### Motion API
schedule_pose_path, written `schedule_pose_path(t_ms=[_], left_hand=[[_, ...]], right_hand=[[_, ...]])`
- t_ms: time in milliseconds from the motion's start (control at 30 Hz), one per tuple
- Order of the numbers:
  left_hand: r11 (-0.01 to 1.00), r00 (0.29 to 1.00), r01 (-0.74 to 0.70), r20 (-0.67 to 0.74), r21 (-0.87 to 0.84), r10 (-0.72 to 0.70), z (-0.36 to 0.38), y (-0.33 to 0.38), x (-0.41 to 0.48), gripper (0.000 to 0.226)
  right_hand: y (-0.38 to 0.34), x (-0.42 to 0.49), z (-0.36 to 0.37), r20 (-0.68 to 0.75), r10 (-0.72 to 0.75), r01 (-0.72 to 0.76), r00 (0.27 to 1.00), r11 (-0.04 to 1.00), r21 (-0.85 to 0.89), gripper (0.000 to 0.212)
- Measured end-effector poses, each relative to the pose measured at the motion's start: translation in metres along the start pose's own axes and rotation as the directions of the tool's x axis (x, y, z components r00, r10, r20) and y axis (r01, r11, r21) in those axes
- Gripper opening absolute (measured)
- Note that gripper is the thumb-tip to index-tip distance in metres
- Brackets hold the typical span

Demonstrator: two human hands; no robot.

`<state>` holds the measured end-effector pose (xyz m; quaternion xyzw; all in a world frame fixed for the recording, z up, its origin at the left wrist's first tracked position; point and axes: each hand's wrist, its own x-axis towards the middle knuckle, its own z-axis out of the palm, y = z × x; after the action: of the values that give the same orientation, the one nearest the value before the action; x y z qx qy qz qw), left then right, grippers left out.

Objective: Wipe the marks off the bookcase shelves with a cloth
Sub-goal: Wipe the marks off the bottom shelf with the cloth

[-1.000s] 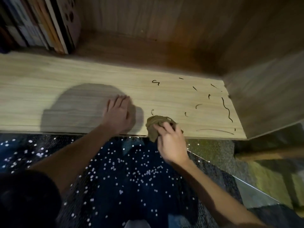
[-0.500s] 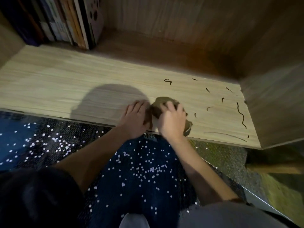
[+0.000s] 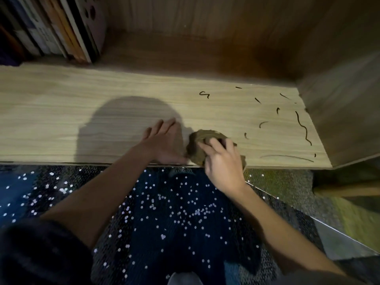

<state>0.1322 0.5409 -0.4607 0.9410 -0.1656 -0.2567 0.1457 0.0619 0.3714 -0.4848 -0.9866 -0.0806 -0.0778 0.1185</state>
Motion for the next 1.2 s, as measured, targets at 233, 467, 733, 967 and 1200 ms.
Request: schedule_pose_path(t_ms=[233,467,733,967,1200], left_hand=[[0.995,1.000,-0.012,0.005,-0.099,0.012,0.004,-0.001,0.003,0.112],[0.992,0.999,-0.032,-0.003,-0.121,0.032,0.006,-0.006,0.004,0.115],[0.997,0.997,0.073,-0.024,-0.015,-0.073,-0.033,0.000,0.028,0.090],[0.971,0.982,0.125,-0.112,-0.202,-0.150,-0.036,-0.010,0.055,0.087],[0.970,0.993,0.087,-0.052,-0.228,-0.102,-0.034,-0.007,0.079,0.117]], right_hand=[[-0.019,0.060,0.004,0.116,0.143,-0.133,0.983,0.987,-0.085,0.047],[0.001,0.040,-0.003,0.052,0.239,-0.236,0.970,0.970,-0.063,0.047],[0.001,0.058,0.002,0.115,0.199,-0.201,0.973,0.980,0.002,0.043],[-0.011,0.045,0.001,0.083,0.117,-0.123,0.990,0.990,0.068,0.040],[0.041,0.157,0.017,0.023,0.377,-0.371,0.926,0.920,-0.126,0.036]])
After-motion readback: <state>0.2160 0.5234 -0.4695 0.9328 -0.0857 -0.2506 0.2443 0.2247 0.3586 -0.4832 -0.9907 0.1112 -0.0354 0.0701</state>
